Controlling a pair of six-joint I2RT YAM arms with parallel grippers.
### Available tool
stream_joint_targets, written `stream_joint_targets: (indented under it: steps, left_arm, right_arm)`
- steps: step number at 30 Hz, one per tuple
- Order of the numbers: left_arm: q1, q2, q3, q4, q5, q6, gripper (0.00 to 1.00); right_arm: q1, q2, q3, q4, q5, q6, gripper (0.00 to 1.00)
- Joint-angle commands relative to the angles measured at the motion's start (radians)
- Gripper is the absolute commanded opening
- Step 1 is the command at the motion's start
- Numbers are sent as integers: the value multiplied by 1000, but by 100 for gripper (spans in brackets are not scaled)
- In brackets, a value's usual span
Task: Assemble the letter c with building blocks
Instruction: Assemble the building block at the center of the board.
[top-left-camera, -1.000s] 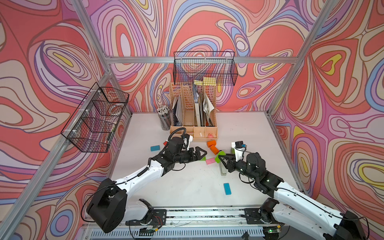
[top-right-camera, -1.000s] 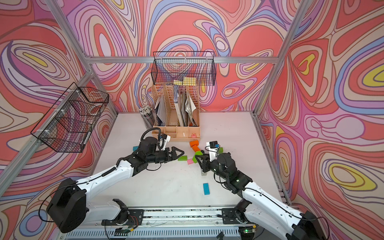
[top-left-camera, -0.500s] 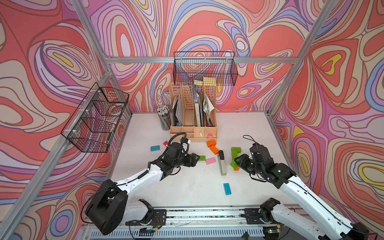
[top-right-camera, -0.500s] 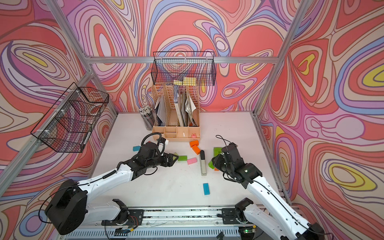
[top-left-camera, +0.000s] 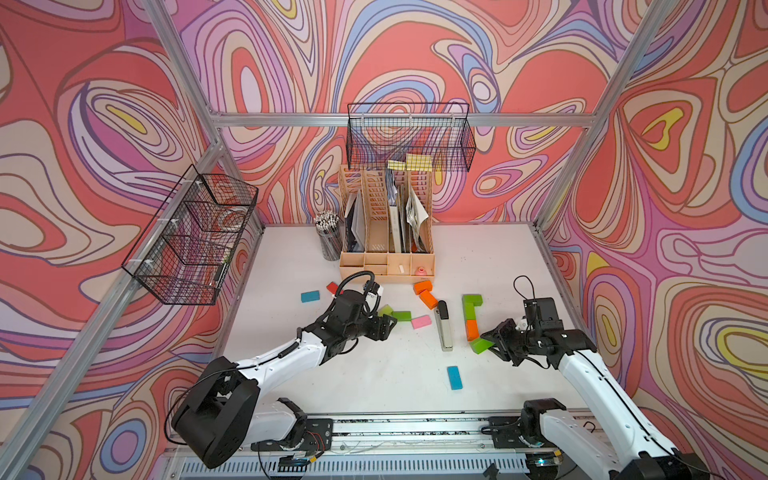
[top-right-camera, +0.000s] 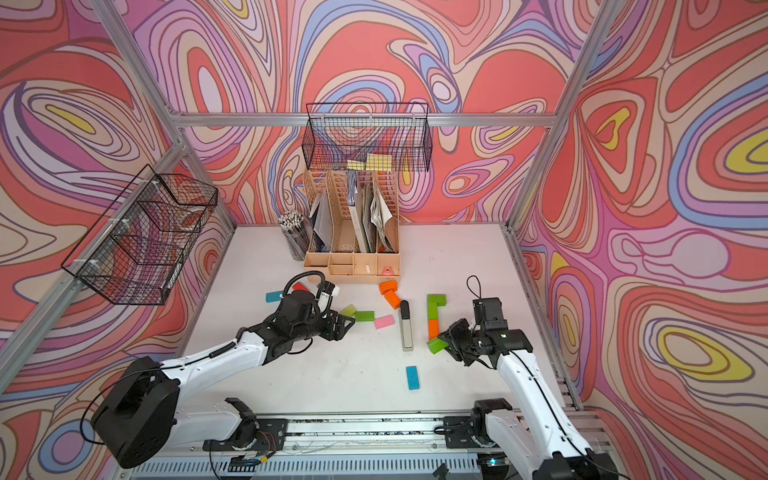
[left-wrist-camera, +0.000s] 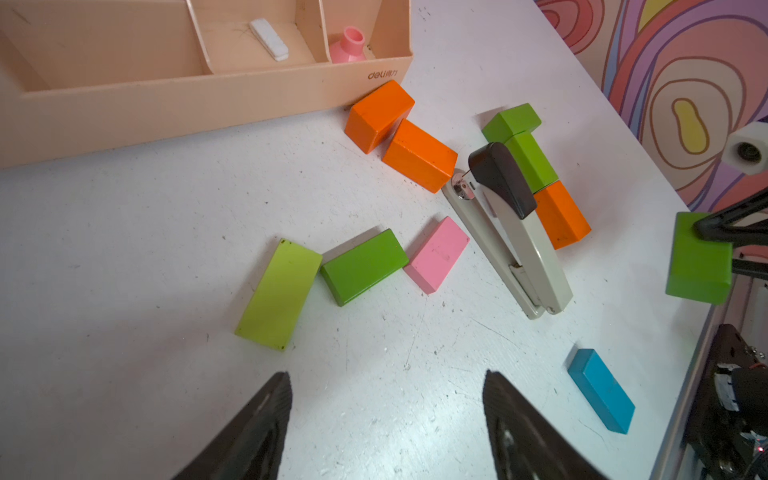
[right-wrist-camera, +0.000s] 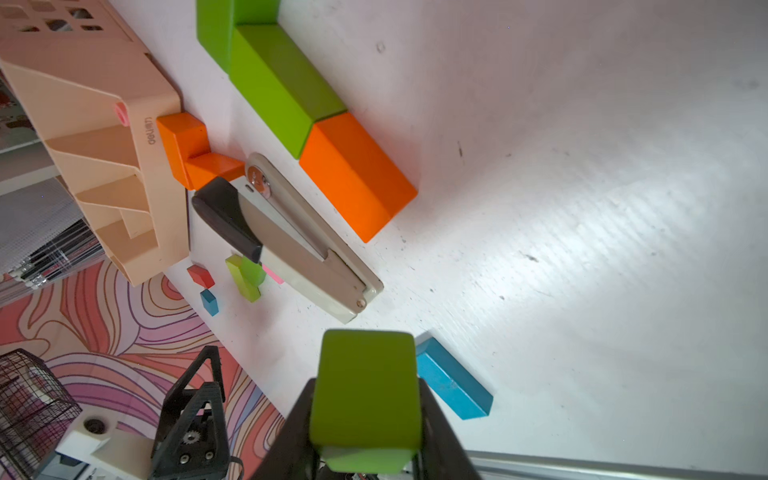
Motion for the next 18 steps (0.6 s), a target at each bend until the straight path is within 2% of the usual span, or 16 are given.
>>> stream_joint_targets:
  steps: [1,5,9,18]
  left_arm:
    - [2,-19,-4,13,-2,42,75]
    - [2,-17,-7,13,-7,48,75]
    - [2,-8,-5,14,0,48,75]
    - [0,7,1,17,11,46,74]
  right_arm:
    - [-29,24,-7,-3,-48,37,29]
    - [-85,48,-44,3,-79,40,29]
    - [-138,90,-49,-13,-96,-15,32]
    - [-161,186,-40,44,-87,-35,33]
